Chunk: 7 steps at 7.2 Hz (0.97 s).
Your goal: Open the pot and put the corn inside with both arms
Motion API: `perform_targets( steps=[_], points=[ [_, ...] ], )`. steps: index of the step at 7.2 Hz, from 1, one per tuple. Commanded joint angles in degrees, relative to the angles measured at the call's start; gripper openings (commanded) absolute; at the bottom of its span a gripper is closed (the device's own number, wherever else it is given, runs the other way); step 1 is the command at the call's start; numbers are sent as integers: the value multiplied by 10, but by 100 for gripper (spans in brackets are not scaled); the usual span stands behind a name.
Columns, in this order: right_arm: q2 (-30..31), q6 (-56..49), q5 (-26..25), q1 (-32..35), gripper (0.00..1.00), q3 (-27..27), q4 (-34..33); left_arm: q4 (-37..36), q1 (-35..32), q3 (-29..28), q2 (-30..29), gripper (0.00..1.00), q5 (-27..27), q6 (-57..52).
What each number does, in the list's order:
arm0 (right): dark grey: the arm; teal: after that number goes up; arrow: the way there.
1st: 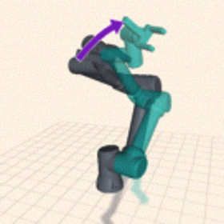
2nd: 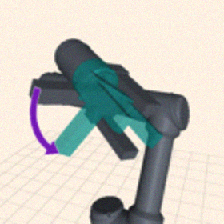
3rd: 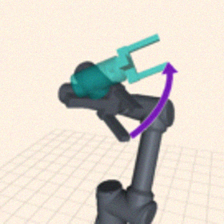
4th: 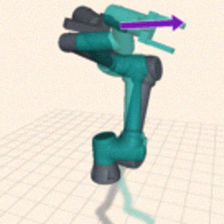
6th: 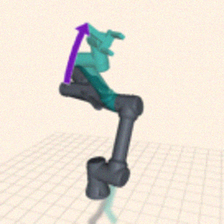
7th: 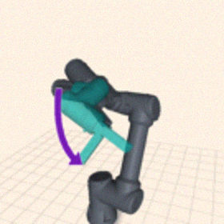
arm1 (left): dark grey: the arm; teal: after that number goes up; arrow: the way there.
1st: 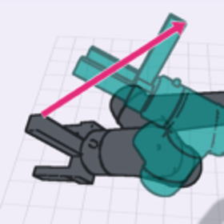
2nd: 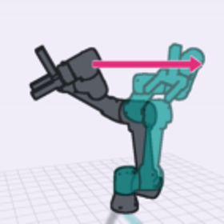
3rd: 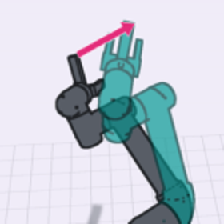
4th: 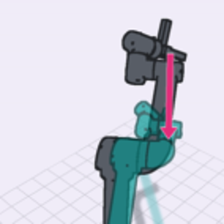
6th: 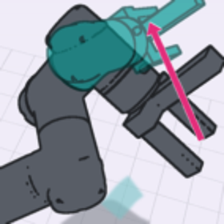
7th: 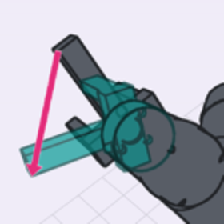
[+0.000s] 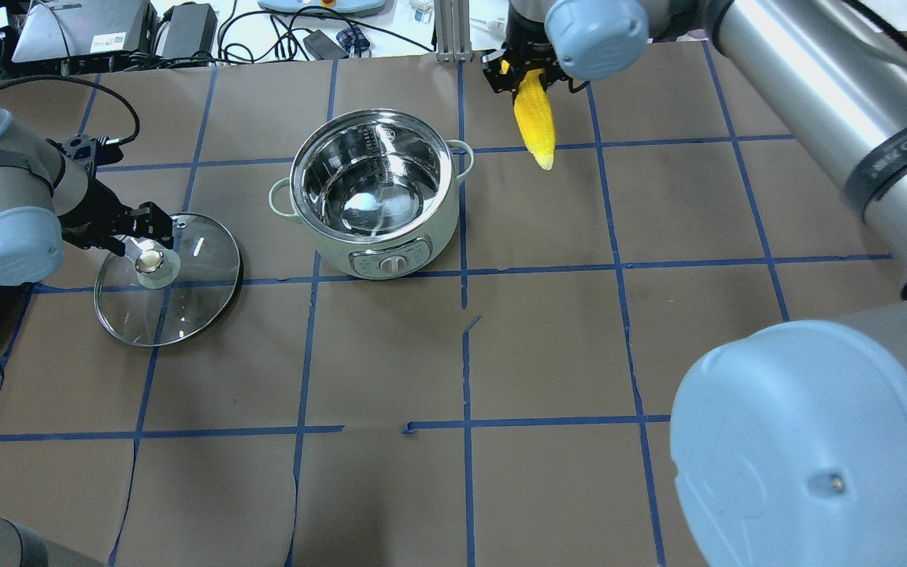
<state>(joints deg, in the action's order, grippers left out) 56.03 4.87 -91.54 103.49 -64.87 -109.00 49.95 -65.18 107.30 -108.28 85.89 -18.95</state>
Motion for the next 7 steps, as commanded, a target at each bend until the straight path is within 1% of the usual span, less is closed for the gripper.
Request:
perform_targets(
  steps=[1,2,3,4,5,7],
  points=[
    [-49,101,-21,70,17,74,7,57,-20,-20,43,83,-3,4],
    [-58,140,-21,87,17,80,7,139,-51,-57,62,83,2,20],
    [-70,172,-15,96,17,83,6,219,-88,-109,88,83,5,49],
    [-76,177,-9,107,17,84,6,313,-119,-165,108,83,7,76],
    [-77,204,10,110,18,84,6,372,-132,-203,126,83,6,115],
    [-89,226,27,124,20,84,5,413,-136,-207,159,83,6,151]
  ],
)
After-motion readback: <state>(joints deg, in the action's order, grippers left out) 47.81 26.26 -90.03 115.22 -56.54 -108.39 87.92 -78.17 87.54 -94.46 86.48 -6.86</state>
